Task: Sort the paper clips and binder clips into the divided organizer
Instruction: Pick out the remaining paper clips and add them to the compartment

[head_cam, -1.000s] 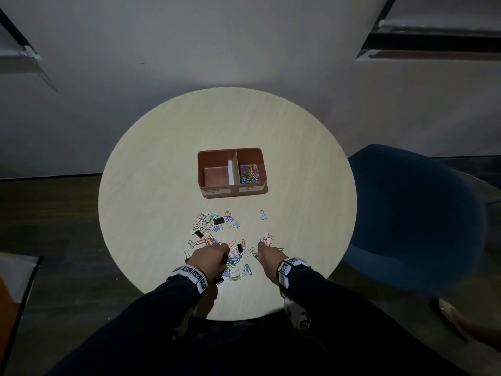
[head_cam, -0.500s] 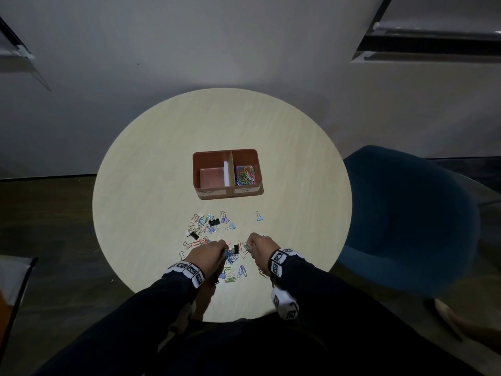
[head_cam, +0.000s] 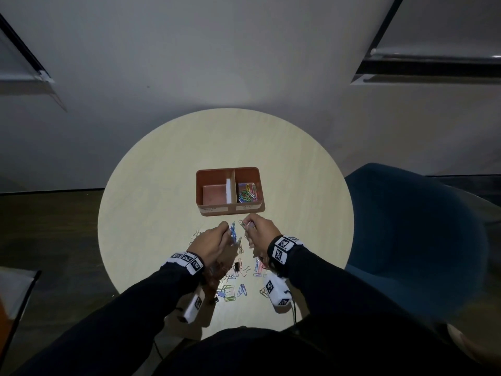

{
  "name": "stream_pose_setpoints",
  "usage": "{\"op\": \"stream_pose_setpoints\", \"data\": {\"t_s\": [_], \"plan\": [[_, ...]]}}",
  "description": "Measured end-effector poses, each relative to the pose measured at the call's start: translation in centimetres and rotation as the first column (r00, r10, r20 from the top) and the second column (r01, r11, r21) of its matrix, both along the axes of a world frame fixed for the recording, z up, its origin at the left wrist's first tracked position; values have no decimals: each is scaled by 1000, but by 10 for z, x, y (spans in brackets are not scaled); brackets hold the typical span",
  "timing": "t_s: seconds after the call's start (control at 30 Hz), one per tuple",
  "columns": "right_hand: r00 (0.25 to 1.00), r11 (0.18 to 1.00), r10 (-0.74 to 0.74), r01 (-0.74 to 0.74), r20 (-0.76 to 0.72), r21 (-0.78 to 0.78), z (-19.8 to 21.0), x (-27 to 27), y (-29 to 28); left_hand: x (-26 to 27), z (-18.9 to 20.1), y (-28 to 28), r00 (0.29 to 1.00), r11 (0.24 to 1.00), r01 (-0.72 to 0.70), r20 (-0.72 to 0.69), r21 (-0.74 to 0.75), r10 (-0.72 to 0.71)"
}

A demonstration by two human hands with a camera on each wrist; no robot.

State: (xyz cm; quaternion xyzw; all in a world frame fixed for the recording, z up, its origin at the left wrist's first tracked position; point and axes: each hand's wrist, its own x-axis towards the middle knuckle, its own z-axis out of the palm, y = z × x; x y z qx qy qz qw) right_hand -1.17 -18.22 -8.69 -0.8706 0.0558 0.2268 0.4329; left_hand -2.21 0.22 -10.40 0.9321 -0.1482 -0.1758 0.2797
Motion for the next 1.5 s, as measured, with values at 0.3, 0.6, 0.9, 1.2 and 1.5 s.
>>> {"op": "stream_pose_setpoints", "data": {"t_s": [0.3, 0.6, 0.9, 1.2, 1.5], "plan": [[974, 996, -87, 88, 209, 6, 30, 70, -8, 74, 46, -35, 983, 964, -172, 27, -202, 181], [973, 970, -209, 219, 96, -108, 11, 121, -17, 139, 42, -71, 947, 950, -311, -87, -13, 309], [988, 960, -151, 143, -14, -242, 0, 140, -17, 159, 26, -92, 969, 959, -148, -160, 240, 190], [1000, 958, -26, 26, 4, -285, -2, 134, -19, 158, 32, -85, 983, 968, -87, -139, 237, 122], [962, 981, 102, -55, 253, -189, 8, 99, -8, 121, 35, -38, 987, 989, -148, -62, 22, 150]]}}
